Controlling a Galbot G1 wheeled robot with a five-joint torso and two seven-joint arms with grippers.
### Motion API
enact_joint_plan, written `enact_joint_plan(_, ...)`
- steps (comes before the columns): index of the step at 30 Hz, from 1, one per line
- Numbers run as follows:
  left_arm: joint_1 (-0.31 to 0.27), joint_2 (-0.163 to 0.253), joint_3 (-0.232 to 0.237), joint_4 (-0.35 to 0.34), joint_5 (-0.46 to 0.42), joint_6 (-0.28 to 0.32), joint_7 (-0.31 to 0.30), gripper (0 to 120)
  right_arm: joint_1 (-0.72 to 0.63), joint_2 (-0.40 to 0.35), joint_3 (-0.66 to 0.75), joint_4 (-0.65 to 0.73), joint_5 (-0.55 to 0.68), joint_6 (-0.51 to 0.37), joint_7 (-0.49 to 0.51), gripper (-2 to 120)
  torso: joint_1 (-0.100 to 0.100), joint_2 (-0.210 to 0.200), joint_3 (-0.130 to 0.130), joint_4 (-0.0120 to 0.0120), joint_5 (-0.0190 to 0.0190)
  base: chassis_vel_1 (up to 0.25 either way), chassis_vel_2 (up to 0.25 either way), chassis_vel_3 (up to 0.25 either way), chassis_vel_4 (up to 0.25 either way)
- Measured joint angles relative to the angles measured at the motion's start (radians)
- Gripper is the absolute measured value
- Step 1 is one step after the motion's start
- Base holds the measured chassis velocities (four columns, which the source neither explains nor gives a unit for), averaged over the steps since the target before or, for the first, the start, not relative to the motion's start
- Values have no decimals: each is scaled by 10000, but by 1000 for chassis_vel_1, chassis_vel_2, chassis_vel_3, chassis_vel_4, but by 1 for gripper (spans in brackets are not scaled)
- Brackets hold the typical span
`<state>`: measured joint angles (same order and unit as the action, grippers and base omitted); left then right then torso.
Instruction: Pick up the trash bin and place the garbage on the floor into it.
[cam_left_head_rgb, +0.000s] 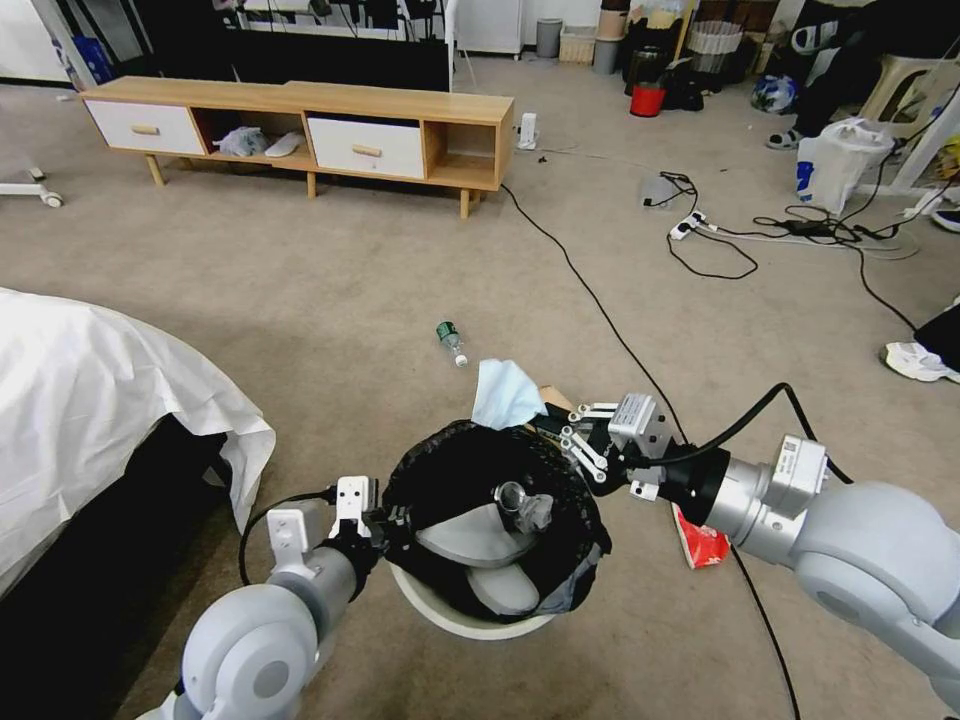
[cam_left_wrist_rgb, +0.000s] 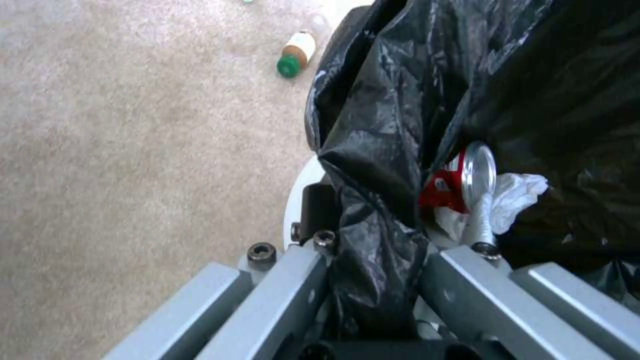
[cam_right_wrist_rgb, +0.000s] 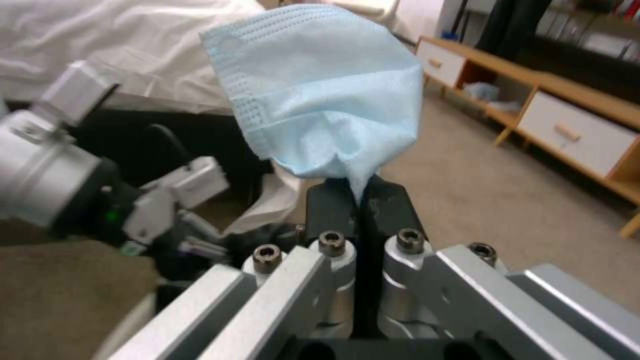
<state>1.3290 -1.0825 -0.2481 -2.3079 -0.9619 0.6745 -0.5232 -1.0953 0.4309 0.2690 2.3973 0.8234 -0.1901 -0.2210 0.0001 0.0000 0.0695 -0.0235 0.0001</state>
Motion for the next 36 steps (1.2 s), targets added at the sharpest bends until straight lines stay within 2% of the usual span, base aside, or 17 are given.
enact_joint_plan(2, -54, -21, 35, 29, 43, 9, 8, 0, 5, -102, 34, 66, 198, -85, 47, 0, 0, 0, 0, 0, -1, 0, 0, 0, 0)
enact_joint_plan(6, -222, -147, 169, 140, 333, 48, 141, 0, 66, -570, 284, 490, 1383, -599, 373, 0, 0, 0, 0, 0, -2, 0, 0, 0, 0)
enact_joint_plan(11, -206, -290, 260, 181, 666, 91, 292, 0, 191, -795, 414, 809, 2355, -1108, 758, 0, 0, 0, 0, 1, -1, 0, 0, 0, 0)
enact_joint_plan(14, -129, -429, 327, 186, 985, 136, 464, 0, 232, -946, 448, 1001, 3322, -1581, 1318, 0, 0, 0, 0, 0, -1, 0, 0, 0, 0)
enact_joint_plan(26, 183, -367, 303, 29, 1510, 153, 834, 0, 287, -902, 371, 1051, 4354, -1896, 1802, 0, 0, 0, 0, 1, -1, 0, 0, 0, 0)
enact_joint_plan(36, 165, -283, 295, -104, 1510, 117, 907, 0, 157, -737, 95, 877, 4421, -1929, 1938, 0, 0, 0, 0, 0, -1, 0, 0, 0, 0)
